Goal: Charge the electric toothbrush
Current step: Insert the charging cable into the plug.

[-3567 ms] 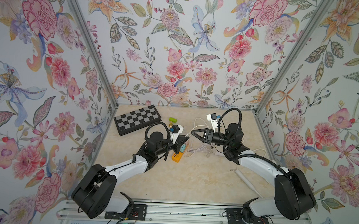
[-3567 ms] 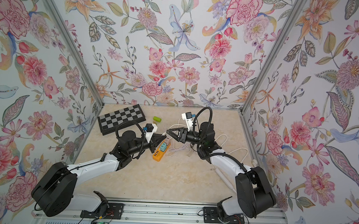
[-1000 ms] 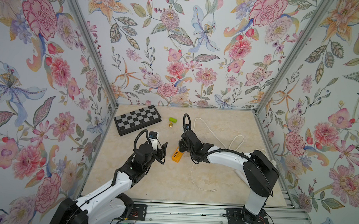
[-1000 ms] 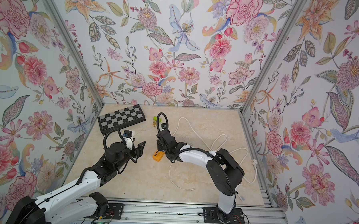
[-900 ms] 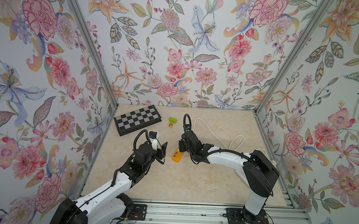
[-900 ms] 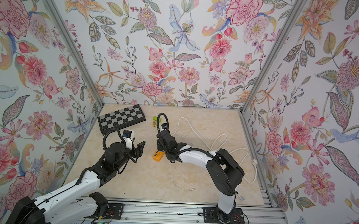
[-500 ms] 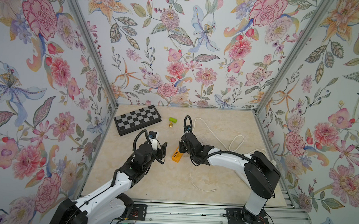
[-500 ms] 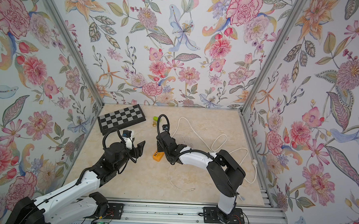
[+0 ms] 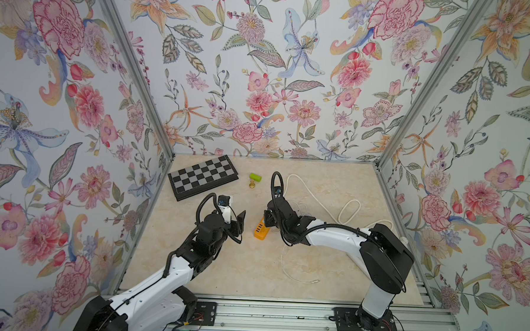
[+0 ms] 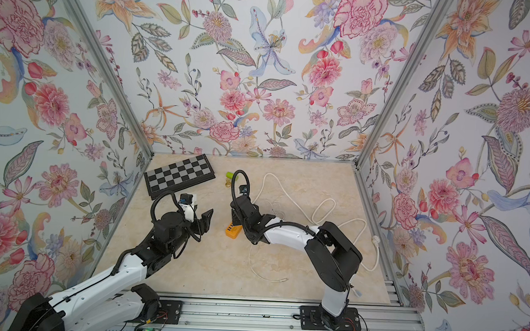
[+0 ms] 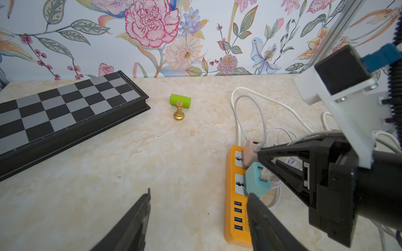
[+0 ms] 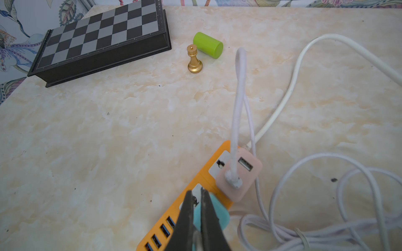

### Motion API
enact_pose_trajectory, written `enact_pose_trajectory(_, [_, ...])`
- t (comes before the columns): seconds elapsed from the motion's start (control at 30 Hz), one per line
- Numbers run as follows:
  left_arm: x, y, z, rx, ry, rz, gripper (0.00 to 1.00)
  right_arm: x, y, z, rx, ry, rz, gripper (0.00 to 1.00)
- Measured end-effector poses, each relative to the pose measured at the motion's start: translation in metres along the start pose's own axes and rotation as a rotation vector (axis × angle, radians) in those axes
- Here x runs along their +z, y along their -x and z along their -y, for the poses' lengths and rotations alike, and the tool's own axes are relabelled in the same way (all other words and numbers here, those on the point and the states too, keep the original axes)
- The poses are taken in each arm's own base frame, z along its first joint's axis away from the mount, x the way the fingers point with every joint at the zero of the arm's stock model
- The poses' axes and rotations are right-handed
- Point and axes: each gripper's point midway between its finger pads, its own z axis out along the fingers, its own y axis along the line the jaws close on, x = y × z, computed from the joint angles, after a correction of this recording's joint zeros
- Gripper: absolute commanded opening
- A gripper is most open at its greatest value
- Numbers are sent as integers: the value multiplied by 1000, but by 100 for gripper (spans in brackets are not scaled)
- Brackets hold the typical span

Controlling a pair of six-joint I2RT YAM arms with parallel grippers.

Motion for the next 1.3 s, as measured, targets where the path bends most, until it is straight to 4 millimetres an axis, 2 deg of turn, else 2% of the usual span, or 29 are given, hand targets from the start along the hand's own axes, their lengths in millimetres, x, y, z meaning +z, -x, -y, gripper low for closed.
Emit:
enact_pose_trajectory(0.87, [0, -5, -2, 1, 6, -9, 71, 6, -7, -8, -97, 16, 51, 0])
enact_pose_trajectory(1.3, [-1, -6, -3, 0, 11, -7, 71, 2, -11, -3, -98, 49, 56, 0])
